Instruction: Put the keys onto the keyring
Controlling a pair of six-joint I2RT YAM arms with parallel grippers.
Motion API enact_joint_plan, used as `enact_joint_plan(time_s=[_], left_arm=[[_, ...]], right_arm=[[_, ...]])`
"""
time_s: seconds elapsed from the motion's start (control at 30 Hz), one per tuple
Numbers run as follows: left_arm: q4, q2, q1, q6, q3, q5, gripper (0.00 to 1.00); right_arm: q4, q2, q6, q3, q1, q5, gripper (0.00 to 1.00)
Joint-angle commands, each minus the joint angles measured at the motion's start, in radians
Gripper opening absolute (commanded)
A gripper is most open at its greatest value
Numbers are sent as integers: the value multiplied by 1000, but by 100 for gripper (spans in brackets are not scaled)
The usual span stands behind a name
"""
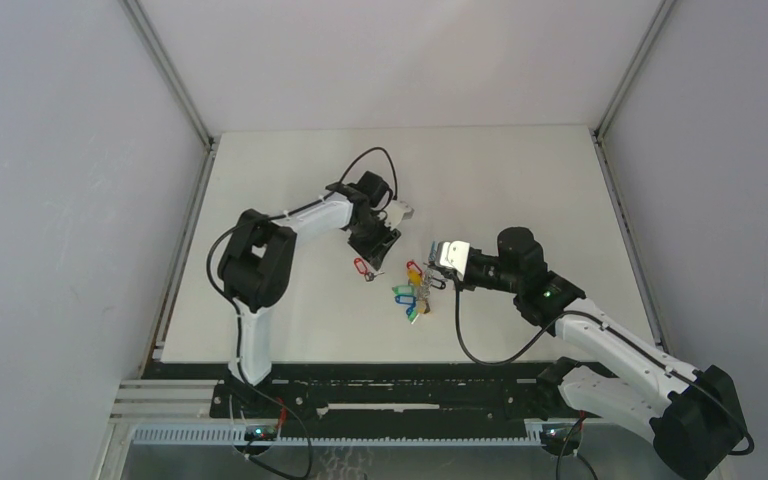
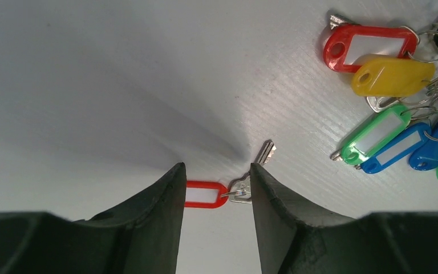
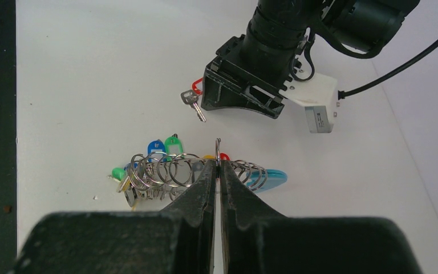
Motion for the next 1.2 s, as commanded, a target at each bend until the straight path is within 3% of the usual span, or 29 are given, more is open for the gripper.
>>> enact_joint_plan(time_s=[0.0, 0.33, 0.8, 1.03, 1.17], left_arm=[[8, -3, 22, -77, 34, 52, 50], [64, -109, 45, -234, -147, 61, 52], [236, -237, 31, -423, -361, 216, 52], [185, -288, 31, -468, -346, -38, 50], [177, -348, -27, -499, -339, -180, 51]], right_arm=[[50, -7, -11, 12, 5, -6, 0], [46, -14, -15, 12, 5, -5, 0], [38, -28, -19, 13, 13, -1, 0], [34, -36, -20, 13, 20, 9, 0], [33, -34, -22, 12, 22, 12, 0]])
